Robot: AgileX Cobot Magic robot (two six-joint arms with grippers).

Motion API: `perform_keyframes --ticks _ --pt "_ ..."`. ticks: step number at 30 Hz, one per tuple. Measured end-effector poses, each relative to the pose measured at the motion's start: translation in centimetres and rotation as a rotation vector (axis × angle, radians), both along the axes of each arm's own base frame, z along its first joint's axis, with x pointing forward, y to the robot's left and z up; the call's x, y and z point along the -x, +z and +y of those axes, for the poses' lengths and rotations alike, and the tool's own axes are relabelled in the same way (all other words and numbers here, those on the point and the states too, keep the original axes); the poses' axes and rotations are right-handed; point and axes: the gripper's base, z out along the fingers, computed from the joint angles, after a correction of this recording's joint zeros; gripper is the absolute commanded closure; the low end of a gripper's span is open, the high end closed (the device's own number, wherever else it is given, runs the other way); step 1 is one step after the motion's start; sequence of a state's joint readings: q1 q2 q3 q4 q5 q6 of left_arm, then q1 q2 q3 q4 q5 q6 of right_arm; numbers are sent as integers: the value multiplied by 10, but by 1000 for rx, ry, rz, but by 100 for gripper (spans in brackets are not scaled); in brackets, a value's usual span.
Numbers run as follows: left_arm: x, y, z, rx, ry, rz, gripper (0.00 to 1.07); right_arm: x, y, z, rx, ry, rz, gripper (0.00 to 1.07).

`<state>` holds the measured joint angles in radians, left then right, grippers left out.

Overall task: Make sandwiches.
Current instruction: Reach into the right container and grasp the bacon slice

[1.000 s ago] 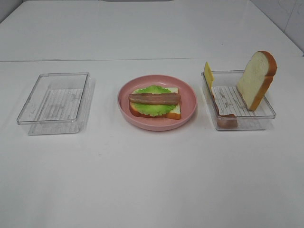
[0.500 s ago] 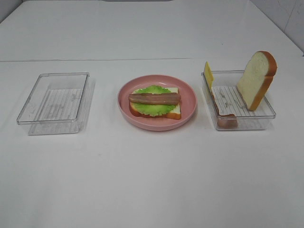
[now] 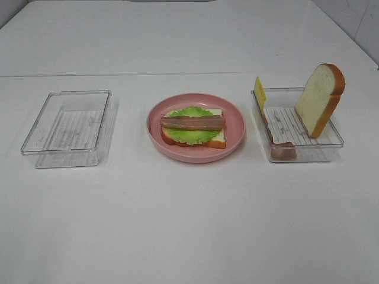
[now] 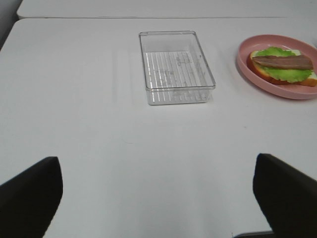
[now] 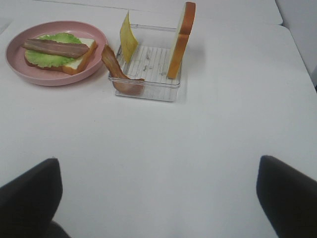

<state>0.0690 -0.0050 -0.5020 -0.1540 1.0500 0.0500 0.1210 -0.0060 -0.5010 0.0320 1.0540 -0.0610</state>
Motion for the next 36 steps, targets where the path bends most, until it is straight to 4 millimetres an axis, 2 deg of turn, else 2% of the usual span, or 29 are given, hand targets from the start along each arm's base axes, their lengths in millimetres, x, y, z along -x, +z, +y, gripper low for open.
perform_keyframes --ticks 4,6,9,11,12,13,14,15,16,17,18,19,20,21,22,23,24,25,26,27,28,29,30,31,32,33,34,35,36 --pt "0 0 0 0 20 0 9 -2 0 0 2 0 17 9" --pt "0 0 0 0 20 0 9 -16 3 3 1 7 105 11" --pt "0 0 0 0 20 0 9 -22 6 4 -2 10 129 13" --pt "0 0 0 0 20 0 9 -56 26 11 -20 22 243 17" --pt "0 0 0 0 20 0 9 -56 26 11 -20 22 243 17" --pt "0 0 0 0 20 0 9 -67 30 13 -20 22 281 17" --pt "0 0 0 0 20 0 9 -88 41 16 -19 23 338 18" --pt "0 0 0 0 20 0 9 -88 41 16 -19 23 338 18" --pt "0 0 0 0 20 0 9 -113 52 19 -7 30 378 18" --pt "0 0 0 1 20 0 9 -123 57 20 -4 36 384 18" --pt "0 0 0 1 20 0 9 -123 57 20 -4 36 384 18" --pt "0 0 0 2 21 0 9 -144 65 25 -9 55 402 18" --pt "0 0 0 2 21 0 9 -144 65 25 -9 55 402 18" --pt "0 0 0 3 21 0 9 -156 68 27 -19 65 411 18" --pt "0 0 0 3 21 0 9 -178 69 33 -44 81 450 18" --pt "0 0 0 3 21 0 9 -178 69 33 -44 81 450 18" --pt "0 0 0 3 21 0 9 -199 68 38 -69 95 493 18" --pt "0 0 0 3 21 0 9 -210 65 41 -79 105 525 18" --pt "0 0 0 3 21 0 9 -210 65 41 -79 105 525 18" --pt "0 0 0 3 21 0 9 -229 56 46 -96 116 587 18" --pt "0 0 0 3 21 0 9 -229 56 46 -96 116 587 18" --pt "0 0 0 3 21 0 9 -240 50 48 -98 117 617 18" --pt "0 0 0 3 21 0 9 -260 39 51 -104 118 670 18" --pt "0 0 0 3 21 0 9 -270 35 52 -105 117 691 18" --pt "0 0 0 3 21 0 9 -270 35 52 -105 117 691 18" --pt "0 0 0 3 21 0 9 -287 29 55 -114 117 715 18" --pt "0 0 0 3 21 0 9 -294 27 58 -121 121 725 18" --pt "0 0 0 3 21 0 9 -294 27 58 -121 121 725 18" --pt "0 0 0 3 21 0 9 -310 22 65 -118 134 729 18"
